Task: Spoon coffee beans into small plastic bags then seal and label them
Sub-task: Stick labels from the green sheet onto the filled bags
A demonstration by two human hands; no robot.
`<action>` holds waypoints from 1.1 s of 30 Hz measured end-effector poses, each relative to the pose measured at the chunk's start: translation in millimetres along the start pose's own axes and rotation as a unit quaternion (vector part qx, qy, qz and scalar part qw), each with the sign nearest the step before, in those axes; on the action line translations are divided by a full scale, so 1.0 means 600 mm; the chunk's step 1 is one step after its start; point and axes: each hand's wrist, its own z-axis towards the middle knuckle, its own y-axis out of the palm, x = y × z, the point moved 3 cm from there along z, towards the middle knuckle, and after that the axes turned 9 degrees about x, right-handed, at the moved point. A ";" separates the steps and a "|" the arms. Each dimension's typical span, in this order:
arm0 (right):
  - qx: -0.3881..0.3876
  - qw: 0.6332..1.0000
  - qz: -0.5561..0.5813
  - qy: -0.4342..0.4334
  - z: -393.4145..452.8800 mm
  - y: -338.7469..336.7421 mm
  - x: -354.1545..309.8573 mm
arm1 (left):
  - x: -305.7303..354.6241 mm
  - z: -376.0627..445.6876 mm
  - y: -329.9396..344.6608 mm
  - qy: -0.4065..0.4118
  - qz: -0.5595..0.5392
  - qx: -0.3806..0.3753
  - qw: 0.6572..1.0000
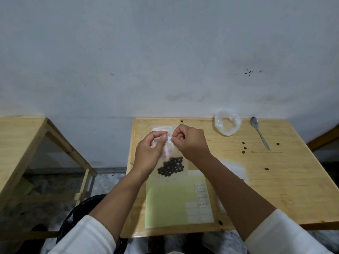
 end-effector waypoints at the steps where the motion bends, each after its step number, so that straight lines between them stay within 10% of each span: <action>1: 0.000 1.000 -0.005 -0.009 0.001 0.001 -0.003 | 0.002 0.000 -0.001 0.003 -0.003 0.007 1.000; 14: 0.201 0.968 -0.048 -0.145 -0.019 0.006 -0.001 | 0.005 0.021 0.000 -0.019 -0.022 0.069 0.997; 33: 0.126 0.955 -0.143 -0.227 -0.042 0.015 -0.012 | 0.006 0.025 0.004 0.008 0.008 0.060 0.998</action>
